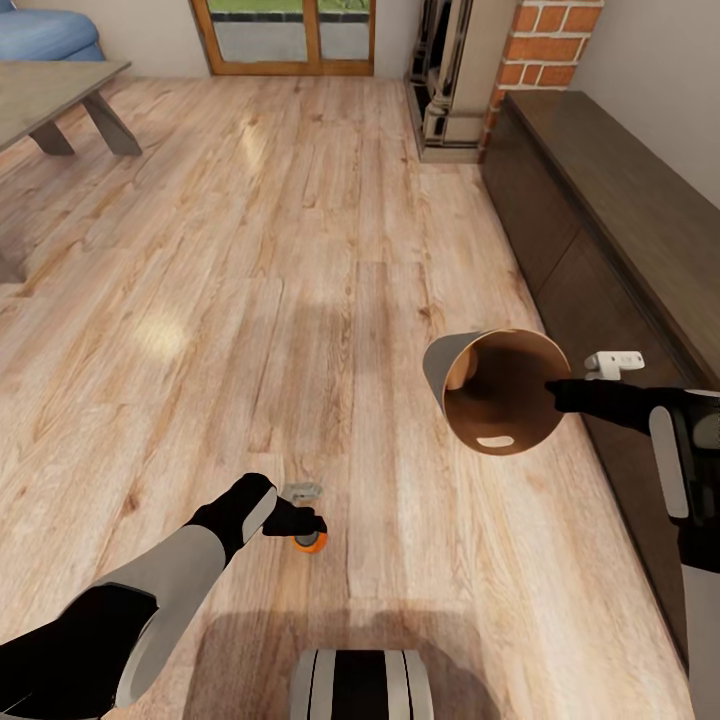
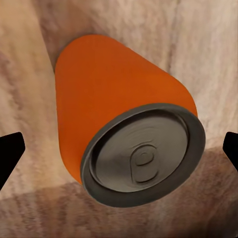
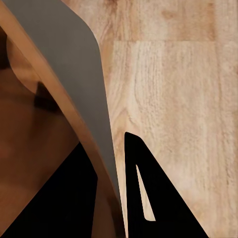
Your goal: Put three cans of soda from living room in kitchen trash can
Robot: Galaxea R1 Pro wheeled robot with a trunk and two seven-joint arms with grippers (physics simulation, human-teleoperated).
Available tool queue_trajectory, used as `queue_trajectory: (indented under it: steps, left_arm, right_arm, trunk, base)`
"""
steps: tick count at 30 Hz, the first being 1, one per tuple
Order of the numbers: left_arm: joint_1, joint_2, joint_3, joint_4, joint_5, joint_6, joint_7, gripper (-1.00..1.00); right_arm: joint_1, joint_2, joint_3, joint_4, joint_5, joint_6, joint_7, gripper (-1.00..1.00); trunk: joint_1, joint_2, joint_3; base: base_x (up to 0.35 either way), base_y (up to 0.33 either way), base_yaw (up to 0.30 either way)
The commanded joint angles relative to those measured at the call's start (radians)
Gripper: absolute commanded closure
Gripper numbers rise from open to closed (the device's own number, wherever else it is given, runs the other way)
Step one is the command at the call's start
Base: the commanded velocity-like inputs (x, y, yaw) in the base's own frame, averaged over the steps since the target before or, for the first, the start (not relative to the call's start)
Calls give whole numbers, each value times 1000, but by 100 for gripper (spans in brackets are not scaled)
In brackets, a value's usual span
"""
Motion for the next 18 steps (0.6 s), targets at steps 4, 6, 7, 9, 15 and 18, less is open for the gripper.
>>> queue_trajectory:
  steps: [4,6,7,9,15,18]
  left_arm:
    - [0,0,0,0,0,-1,-2,-100]
    - [0,0,0,0,0,-3,-4,100]
    - [0,0,0,0,0,-4,-5,100]
    - [0,0,0,-1,0,-5,-7,100]
    - [0,0,0,-1,0,-6,-8,100]
    - [0,0,0,-1,0,-6,-5,100]
  right_arm:
    - [2,0,17,-1,-26,3,3,100]
    - [2,0,23,-1,-26,3,3,100]
    - [2,0,26,-2,-26,3,3,100]
    - [3,0,28,-2,-26,3,3,100]
    - [3,0,33,-2,-26,3,3,100]
    - [3,0,40,-2,-26,2,3,100]
  trunk:
    - [0,0,0]
    - [0,0,0]
    - [0,0,0]
    - [0,0,0]
    - [0,0,-1]
    - [0,0,-1]
  base:
    - [0,0,0]
    - [0,0,0]
    - [0,0,0]
    - [0,0,0]
    - [0,0,0]
    - [0,0,0]
